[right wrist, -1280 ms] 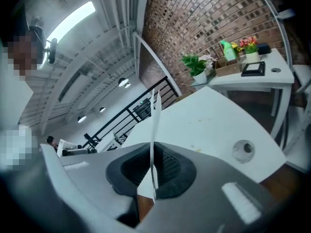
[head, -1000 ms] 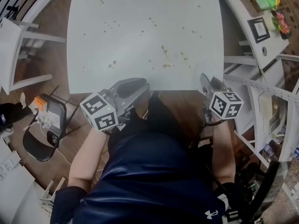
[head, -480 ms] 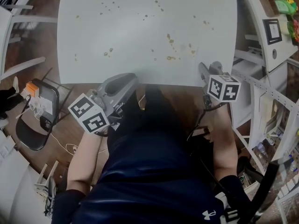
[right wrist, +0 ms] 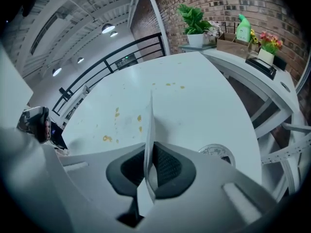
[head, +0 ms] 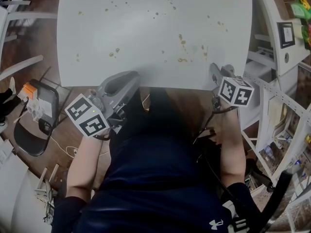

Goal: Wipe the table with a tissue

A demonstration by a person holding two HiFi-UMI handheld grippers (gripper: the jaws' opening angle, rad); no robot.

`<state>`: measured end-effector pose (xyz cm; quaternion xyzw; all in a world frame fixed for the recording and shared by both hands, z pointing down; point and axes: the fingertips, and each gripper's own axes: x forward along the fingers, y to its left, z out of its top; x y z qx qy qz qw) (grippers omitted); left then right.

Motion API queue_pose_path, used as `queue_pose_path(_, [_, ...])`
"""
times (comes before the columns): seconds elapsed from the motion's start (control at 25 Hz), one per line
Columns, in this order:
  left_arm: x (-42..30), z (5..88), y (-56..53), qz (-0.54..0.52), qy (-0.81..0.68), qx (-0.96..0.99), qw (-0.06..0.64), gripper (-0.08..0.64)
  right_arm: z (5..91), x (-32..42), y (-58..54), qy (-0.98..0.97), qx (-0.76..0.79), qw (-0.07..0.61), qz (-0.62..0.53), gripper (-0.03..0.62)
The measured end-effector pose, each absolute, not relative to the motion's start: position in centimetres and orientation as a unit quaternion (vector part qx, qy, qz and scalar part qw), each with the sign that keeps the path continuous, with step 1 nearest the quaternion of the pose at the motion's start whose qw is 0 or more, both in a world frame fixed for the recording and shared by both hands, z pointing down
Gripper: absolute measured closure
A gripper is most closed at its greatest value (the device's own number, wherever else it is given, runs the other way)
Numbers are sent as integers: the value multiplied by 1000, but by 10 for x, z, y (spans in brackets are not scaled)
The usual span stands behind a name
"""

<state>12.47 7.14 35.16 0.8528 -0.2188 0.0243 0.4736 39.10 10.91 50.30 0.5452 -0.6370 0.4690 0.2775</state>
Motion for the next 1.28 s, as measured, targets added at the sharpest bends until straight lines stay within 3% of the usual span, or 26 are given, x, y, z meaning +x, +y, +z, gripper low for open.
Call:
queue_pose_path(0.32, [119,355,67,26,-221,848,480,518,503,388,92,-637,555,259,469,581])
queue_pose_path(1.28, [98,356,62,-9,-257,831,494,520,505,359,49,-669,518,298,442,581])
